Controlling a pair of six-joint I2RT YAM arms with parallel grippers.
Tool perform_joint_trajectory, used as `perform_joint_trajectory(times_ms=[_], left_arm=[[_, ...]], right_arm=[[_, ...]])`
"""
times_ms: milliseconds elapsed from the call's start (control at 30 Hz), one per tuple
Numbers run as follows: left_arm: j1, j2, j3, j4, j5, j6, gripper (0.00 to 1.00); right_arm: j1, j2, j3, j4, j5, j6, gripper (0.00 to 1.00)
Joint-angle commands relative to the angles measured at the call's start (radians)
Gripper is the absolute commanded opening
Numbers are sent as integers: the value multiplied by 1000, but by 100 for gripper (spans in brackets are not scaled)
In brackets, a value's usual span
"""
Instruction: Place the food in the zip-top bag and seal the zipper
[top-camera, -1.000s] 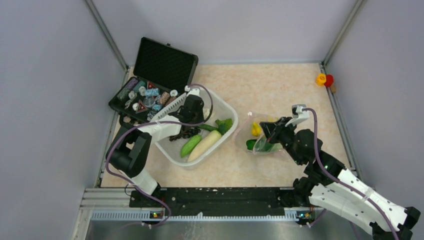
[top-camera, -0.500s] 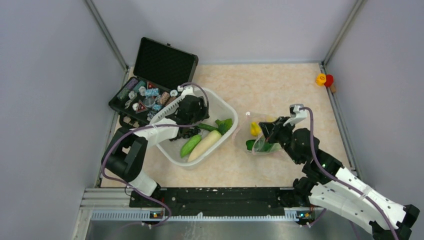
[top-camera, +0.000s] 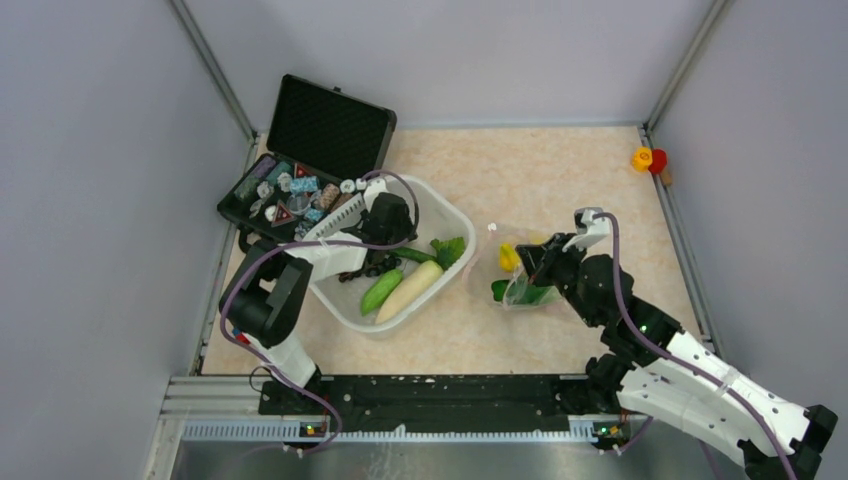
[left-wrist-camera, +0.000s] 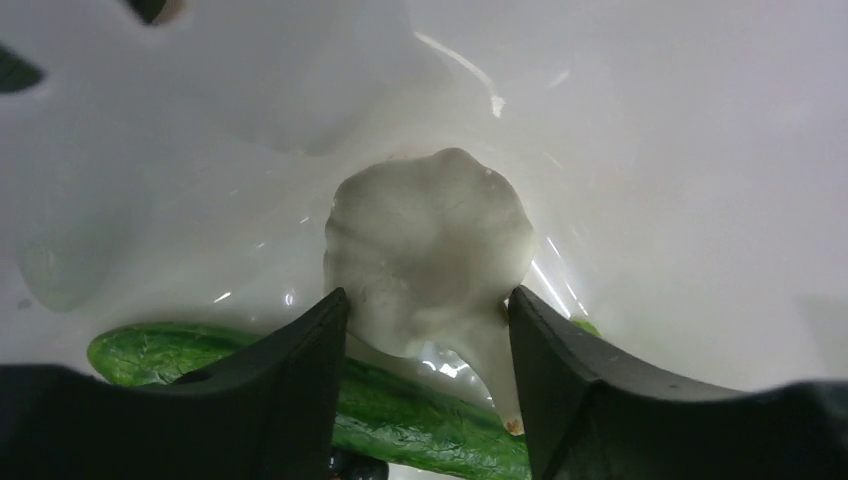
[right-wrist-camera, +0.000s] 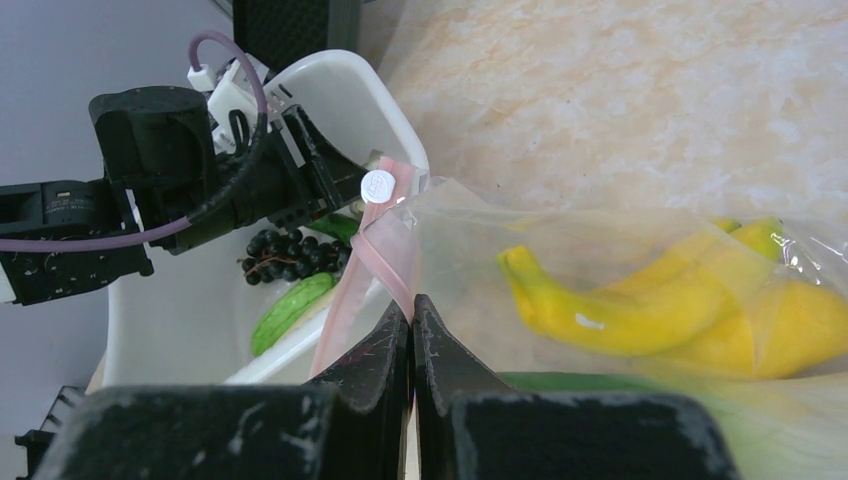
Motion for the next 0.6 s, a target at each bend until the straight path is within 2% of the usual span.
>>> perform_joint_trajectory(times_ms=[0, 133, 300, 400, 467, 567], left_arm=[[4, -3, 16, -3, -8, 3, 56], [4, -15, 15, -2, -11, 35, 44], [4, -38, 13, -9, -18, 65, 33], [5, -57, 7, 0, -12, 87, 22], [4, -70, 0, 4, -12, 100, 6], [4, -77, -1, 3, -19, 116, 0]], right_arm=[[11, -3, 25, 9, 19, 11, 0], [12, -7, 22, 4, 19, 18, 0], [11, -18, 21, -3, 21, 23, 0], [11, -26, 17, -2, 23, 25, 0], [11, -28, 16, -3, 23, 28, 0], [11, -31, 12, -1, 22, 31, 0]])
